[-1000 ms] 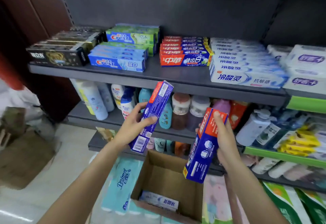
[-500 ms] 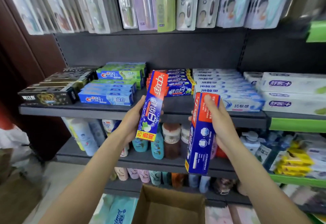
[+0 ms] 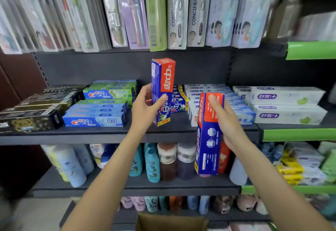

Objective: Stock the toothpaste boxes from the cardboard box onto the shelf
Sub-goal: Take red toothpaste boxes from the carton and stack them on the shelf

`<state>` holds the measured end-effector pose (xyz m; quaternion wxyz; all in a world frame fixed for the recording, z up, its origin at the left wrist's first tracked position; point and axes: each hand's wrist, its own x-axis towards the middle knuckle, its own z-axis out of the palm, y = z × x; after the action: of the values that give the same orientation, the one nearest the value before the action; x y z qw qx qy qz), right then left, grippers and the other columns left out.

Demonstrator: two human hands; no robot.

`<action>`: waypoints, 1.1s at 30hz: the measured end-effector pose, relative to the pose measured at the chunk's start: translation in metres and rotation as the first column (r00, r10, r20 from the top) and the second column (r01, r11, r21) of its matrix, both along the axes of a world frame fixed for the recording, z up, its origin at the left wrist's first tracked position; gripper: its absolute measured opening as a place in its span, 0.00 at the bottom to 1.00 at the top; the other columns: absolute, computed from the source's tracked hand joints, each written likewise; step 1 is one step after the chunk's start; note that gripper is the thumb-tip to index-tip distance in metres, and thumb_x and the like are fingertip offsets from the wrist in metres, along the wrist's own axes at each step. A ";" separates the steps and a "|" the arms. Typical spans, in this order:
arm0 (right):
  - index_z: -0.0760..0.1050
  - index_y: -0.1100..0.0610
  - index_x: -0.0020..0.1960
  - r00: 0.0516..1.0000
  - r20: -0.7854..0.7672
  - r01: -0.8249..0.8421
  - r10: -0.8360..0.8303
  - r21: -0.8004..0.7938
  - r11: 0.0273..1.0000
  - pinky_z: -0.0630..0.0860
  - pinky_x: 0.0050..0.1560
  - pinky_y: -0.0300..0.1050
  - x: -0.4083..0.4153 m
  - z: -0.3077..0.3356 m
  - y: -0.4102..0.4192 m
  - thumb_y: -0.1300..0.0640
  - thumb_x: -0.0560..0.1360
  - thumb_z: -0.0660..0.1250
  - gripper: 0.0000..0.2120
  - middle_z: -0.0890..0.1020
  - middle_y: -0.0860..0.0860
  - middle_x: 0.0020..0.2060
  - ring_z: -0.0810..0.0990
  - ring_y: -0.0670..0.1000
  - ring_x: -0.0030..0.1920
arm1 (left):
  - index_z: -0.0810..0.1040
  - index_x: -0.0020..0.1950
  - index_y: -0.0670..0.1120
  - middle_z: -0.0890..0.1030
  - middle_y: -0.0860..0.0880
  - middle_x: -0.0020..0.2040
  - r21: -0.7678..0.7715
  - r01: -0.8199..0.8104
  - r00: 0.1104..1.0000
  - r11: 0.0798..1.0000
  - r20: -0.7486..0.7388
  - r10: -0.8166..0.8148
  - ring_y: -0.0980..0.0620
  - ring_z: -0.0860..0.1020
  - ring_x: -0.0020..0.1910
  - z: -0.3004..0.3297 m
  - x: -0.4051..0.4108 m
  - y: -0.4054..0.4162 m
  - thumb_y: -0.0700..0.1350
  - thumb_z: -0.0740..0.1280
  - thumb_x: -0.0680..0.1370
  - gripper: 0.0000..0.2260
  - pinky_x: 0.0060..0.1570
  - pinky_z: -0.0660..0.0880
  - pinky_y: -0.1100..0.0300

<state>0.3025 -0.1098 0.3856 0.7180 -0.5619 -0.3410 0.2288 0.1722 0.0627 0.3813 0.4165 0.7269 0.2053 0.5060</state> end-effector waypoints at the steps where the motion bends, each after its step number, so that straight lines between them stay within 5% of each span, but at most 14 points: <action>1: 0.71 0.51 0.58 1.000 -0.004 0.008 -0.008 0.008 1.000 0.79 0.38 0.40 0.001 0.000 0.001 0.40 0.72 0.64 0.20 0.85 0.49 0.39 0.85 0.49 0.38 | 0.69 0.56 0.54 0.79 0.55 0.54 -0.043 0.010 1.000 0.999 0.005 -0.010 0.61 0.78 0.49 -0.002 0.003 0.001 0.47 0.72 0.73 0.16 0.49 0.76 0.64; 4: 0.71 0.51 0.55 0.999 -0.015 0.034 -0.034 0.024 0.999 0.78 0.35 0.38 -0.002 -0.001 0.004 0.43 0.75 0.63 0.14 0.85 0.48 0.36 0.84 0.48 0.35 | 0.64 0.58 0.53 0.78 0.49 0.55 -0.267 0.065 0.998 0.961 0.039 -0.057 0.54 0.79 0.50 -0.020 0.012 0.012 0.42 0.73 0.72 0.22 0.56 0.77 0.52; 8: 0.70 0.47 0.53 0.999 -0.015 0.047 -0.047 -0.013 0.999 0.77 0.36 0.38 -0.004 -0.009 0.004 0.42 0.75 0.63 0.11 0.84 0.45 0.35 0.84 0.46 0.35 | 0.53 0.72 0.45 0.80 0.46 0.57 -0.351 -0.002 1.000 0.936 0.014 0.008 0.54 0.80 0.54 -0.045 0.006 0.032 0.53 0.78 0.61 0.48 0.59 0.75 0.48; 10: 0.70 0.47 0.53 0.998 -0.022 0.062 -0.063 -0.021 0.998 0.76 0.33 0.34 -0.005 -0.013 0.003 0.43 0.75 0.62 0.11 0.84 0.44 0.35 0.84 0.44 0.35 | 0.52 0.72 0.48 0.76 0.45 0.61 -0.324 -0.074 0.994 0.943 0.050 0.096 0.53 0.78 0.56 -0.044 -0.005 0.031 0.46 0.77 0.67 0.44 0.60 0.73 0.54; 12: 0.70 0.48 0.55 0.997 -0.026 0.069 -0.070 -0.027 0.997 0.75 0.31 0.32 -0.005 -0.017 0.003 0.43 0.75 0.62 0.13 0.84 0.44 0.36 0.84 0.45 0.35 | 0.61 0.68 0.47 0.75 0.46 0.60 -0.216 -0.186 0.980 0.959 0.023 0.195 0.52 0.77 0.55 -0.041 -0.015 0.034 0.42 0.74 0.71 0.31 0.61 0.72 0.55; 18: 0.70 0.49 0.53 0.999 -0.032 0.005 -0.005 -0.021 1.000 0.80 0.39 0.39 -0.014 -0.017 0.010 0.44 0.75 0.64 0.11 0.84 0.53 0.43 0.85 0.52 0.40 | 0.74 0.59 0.42 0.79 0.43 0.54 0.263 -0.353 0.831 0.898 -0.353 0.430 0.44 0.75 0.55 -0.044 -0.021 0.052 0.52 0.75 0.69 0.23 0.56 0.72 0.50; 21: 0.70 0.51 0.50 0.993 0.121 -0.008 0.011 -0.021 1.000 0.79 0.42 0.40 -0.023 -0.011 0.014 0.48 0.73 0.68 0.11 0.84 0.50 0.44 0.84 0.49 0.42 | 0.71 0.66 0.40 0.72 0.40 0.63 0.415 -0.398 0.725 0.818 -0.405 0.557 0.40 0.66 0.62 -0.048 -0.014 0.045 0.50 0.72 0.72 0.26 0.63 0.64 0.51; 23: 0.68 0.50 0.46 0.955 0.295 0.043 -0.040 -0.004 0.999 0.77 0.41 0.35 -0.031 -0.005 0.017 0.49 0.71 0.70 0.12 0.83 0.44 0.43 0.83 0.43 0.43 | 0.71 0.66 0.43 0.72 0.42 0.62 0.373 -0.378 0.812 0.847 -0.306 0.497 0.43 0.68 0.62 -0.041 -0.016 0.025 0.53 0.70 0.74 0.24 0.62 0.65 0.52; 25: 0.68 0.49 0.49 0.865 0.485 0.093 -0.130 0.098 0.991 0.76 0.44 0.36 -0.041 -0.001 0.020 0.48 0.71 0.72 0.14 0.81 0.42 0.46 0.81 0.41 0.45 | 0.76 0.58 0.50 0.78 0.50 0.54 0.069 -0.148 0.964 0.987 -0.212 0.160 0.51 0.76 0.54 -0.023 -0.024 -0.005 0.58 0.63 0.77 0.16 0.54 0.72 0.54; 27: 0.70 0.53 0.57 0.685 0.696 0.107 -0.213 0.193 0.975 0.75 0.49 0.37 -0.052 0.001 0.028 0.45 0.70 0.71 0.20 0.80 0.44 0.54 0.80 0.43 0.51 | 0.78 0.52 0.50 0.83 0.52 0.43 -0.316 0.167 0.968 0.934 -0.128 -0.217 0.53 0.81 0.42 0.002 -0.035 -0.033 0.63 0.54 0.77 0.21 0.42 0.76 0.57; 30: 0.71 0.58 0.55 0.212 0.905 0.119 -0.369 0.351 0.929 0.75 0.55 0.44 -0.062 -0.009 0.047 0.51 0.70 0.69 0.17 0.81 0.52 0.54 0.81 0.51 0.50 | 0.80 0.52 0.49 0.84 0.46 0.46 -0.344 0.320 0.899 0.883 -0.183 -0.397 0.50 0.82 0.44 0.027 -0.058 -0.049 0.69 0.54 0.69 0.29 0.42 0.80 0.58; 33: 0.70 0.59 0.47 0.025 0.878 0.088 -0.478 0.475 0.876 0.72 0.58 0.51 -0.070 -0.017 0.062 0.57 0.70 0.71 0.12 0.82 0.54 0.48 0.80 0.55 0.46 | 0.80 0.53 0.47 0.84 0.45 0.47 -0.233 0.346 0.876 0.909 -0.266 -0.402 0.52 0.82 0.46 0.030 -0.082 -0.048 0.59 0.70 0.69 0.19 0.47 0.79 0.62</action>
<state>0.2322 -0.0479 0.3688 0.4036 -0.5109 -0.6388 -0.4100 0.0905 0.0146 0.4112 0.5327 0.7825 0.1672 0.2756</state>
